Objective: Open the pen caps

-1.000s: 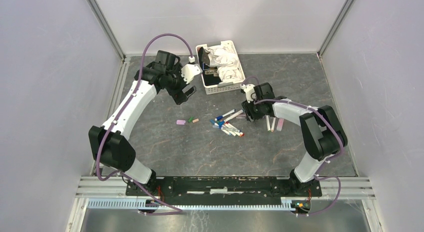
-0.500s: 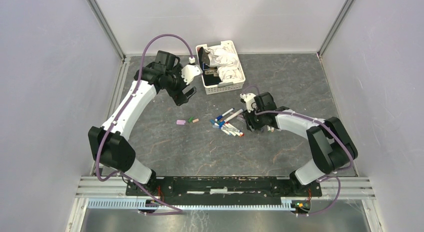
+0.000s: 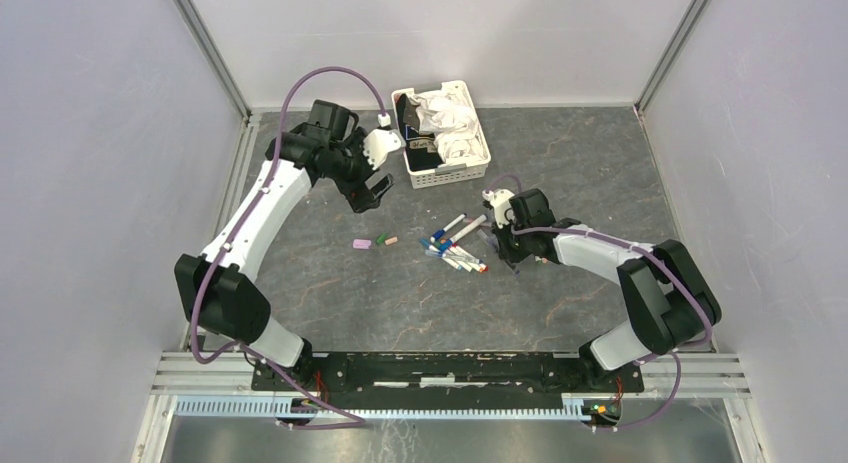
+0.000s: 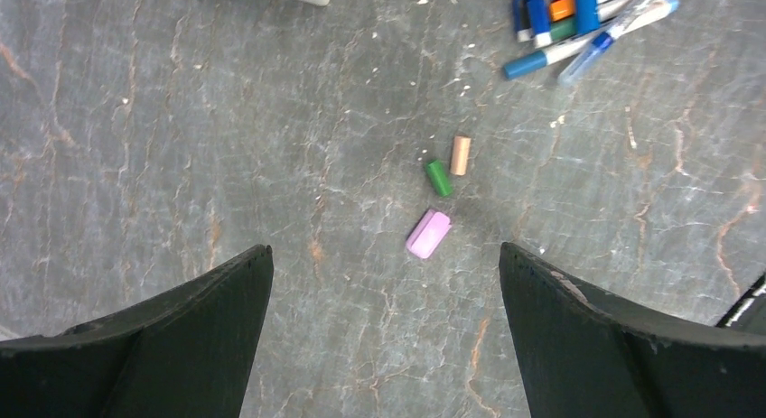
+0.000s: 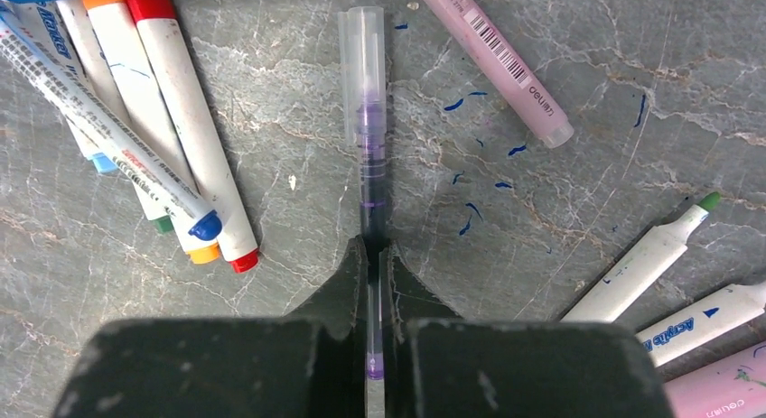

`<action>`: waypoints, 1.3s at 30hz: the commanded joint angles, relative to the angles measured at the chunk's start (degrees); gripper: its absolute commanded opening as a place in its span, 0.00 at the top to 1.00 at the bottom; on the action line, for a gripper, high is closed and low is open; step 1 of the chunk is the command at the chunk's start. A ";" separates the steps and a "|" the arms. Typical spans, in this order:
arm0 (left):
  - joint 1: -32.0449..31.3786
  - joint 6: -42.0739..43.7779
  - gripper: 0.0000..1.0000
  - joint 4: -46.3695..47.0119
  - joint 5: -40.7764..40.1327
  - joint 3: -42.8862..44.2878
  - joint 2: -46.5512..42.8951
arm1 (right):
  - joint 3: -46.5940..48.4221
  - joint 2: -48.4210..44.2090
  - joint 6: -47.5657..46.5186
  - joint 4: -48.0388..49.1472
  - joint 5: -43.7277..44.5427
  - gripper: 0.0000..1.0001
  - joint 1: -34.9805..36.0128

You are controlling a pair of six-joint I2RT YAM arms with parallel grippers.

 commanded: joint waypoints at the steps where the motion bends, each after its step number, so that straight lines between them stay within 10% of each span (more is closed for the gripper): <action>1: -0.22 3.40 0.00 -2.30 7.23 -0.10 -3.83 | 0.10 -1.33 0.85 -2.96 -3.36 1.00 0.55; 14: -5.90 23.04 0.00 -9.24 17.02 -8.12 -7.80 | 3.02 -11.95 7.54 -6.50 -26.69 1.00 1.97; 26: -17.95 27.75 0.01 -8.43 15.88 -12.55 -8.51 | 3.54 -6.15 18.87 9.97 -48.71 1.00 6.38; 39: -22.35 26.96 0.17 -8.59 15.99 -13.83 -6.41 | 9.57 -0.18 21.21 12.48 -51.89 1.00 9.20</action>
